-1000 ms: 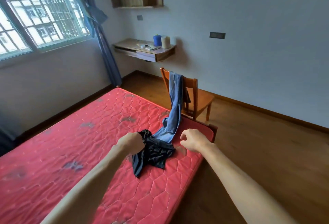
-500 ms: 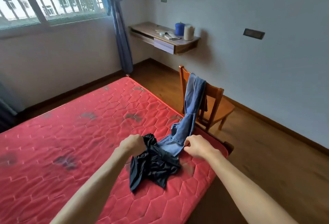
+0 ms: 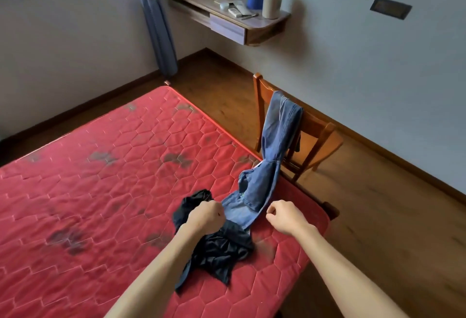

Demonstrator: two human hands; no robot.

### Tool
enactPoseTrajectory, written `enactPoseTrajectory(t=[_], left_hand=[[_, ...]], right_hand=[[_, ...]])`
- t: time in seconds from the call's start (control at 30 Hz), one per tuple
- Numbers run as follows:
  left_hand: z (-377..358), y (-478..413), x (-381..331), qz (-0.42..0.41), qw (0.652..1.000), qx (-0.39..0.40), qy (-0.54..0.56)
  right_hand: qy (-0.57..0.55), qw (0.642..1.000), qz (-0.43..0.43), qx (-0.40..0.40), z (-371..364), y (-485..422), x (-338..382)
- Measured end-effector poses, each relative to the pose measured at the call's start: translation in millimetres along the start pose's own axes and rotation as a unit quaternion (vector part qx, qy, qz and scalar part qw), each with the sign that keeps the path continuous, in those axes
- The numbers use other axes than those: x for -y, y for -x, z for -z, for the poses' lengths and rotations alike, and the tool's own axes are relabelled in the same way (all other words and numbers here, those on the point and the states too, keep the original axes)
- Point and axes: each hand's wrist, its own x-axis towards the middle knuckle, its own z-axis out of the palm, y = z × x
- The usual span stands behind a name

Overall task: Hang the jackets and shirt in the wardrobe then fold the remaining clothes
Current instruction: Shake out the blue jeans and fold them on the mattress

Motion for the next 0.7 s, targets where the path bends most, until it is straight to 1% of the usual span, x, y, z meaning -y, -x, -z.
enactPoseTrajectory(t=[0.1, 0.17, 0.27, 0.37, 0.43, 0.5, 0.53, 0.6, 0.63, 0.67, 0.7], left_hand=[[-4, -39, -17, 0.005, 0.998, 0.019, 0.056], [-2, -65, -33, 0.012, 0.995, 0.009, 0.097], [1, -106, -59, 0.04, 0.98, -0.005, 0.195], [-11, -155, -77, 0.086, 0.958, -0.011, 0.274], [-24, -180, -84, 0.106, 0.95, -0.013, 0.294], [-36, -195, -89, 0.109, 0.946, -0.02, 0.304], [-43, -200, -90, 0.112, 0.941, -0.017, 0.319], [-52, -207, -91, 0.131, 0.928, 0.014, 0.35], [-54, -211, -94, 0.159, 0.901, 0.031, 0.404], [-51, -215, -96, 0.204, 0.856, 0.04, 0.473], [-51, -219, -94, 0.248, 0.799, 0.056, 0.544]], right_hand=[[-0.059, 0.997, -0.038, 0.004, 14, -50, -18], [-0.106, 0.993, -0.061, -0.002, 27, -89, -30], [-0.188, 0.978, -0.086, -0.019, 50, -144, -40], [-0.281, 0.952, -0.119, -0.026, 66, -204, -52], [-0.364, 0.918, -0.154, -0.033, 73, -246, -61], [-0.438, 0.879, -0.176, -0.066, 81, -286, -63], [-0.451, 0.871, -0.176, -0.083, 89, -300, -58], [-0.442, 0.876, -0.156, -0.109, 106, -316, -41], [-0.442, 0.878, -0.14, -0.117, 111, -320, -33], [-0.448, 0.877, -0.125, -0.116, 112, -321, -27], [-0.457, 0.876, -0.115, -0.106, 108, -321, -23]])
